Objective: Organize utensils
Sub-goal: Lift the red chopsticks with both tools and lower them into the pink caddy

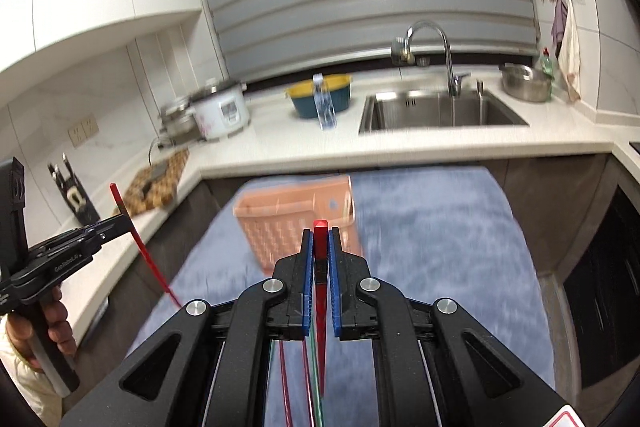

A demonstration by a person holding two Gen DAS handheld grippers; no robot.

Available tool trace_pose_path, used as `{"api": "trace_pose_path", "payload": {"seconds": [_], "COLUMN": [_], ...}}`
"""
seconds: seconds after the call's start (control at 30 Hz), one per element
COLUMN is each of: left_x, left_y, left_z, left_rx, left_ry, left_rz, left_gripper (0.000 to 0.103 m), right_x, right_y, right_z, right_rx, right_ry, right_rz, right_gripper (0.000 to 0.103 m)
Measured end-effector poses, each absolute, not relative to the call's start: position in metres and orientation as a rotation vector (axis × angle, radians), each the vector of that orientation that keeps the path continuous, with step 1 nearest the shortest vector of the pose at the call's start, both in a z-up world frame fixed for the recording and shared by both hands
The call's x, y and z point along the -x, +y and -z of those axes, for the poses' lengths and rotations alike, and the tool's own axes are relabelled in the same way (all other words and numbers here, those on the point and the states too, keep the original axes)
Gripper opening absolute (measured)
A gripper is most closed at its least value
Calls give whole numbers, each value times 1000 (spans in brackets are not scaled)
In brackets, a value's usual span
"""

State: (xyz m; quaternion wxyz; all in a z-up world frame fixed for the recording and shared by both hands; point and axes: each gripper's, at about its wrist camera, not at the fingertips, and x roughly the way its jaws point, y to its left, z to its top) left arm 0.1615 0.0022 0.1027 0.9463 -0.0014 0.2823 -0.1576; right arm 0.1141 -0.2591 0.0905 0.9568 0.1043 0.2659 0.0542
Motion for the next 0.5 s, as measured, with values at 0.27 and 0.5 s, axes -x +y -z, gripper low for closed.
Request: {"api": "trace_pose_path", "payload": {"seconds": [0.27, 0.5], "left_x": [-219, -265], "left_y": [-7, -18], "left_z": [-158, -167], "left_rx": [28, 16], "left_ry": [445, 398], "left_rz": [326, 319], "left_gripper": [7, 7], "right_x": [-176, -237], "right_y": [-260, -247], "right_z": [-142, -172], "right_rx": [-258, -265], "right_ry": [401, 328], "right_rz": [-130, -142], "right_gripper": [7, 7]}}
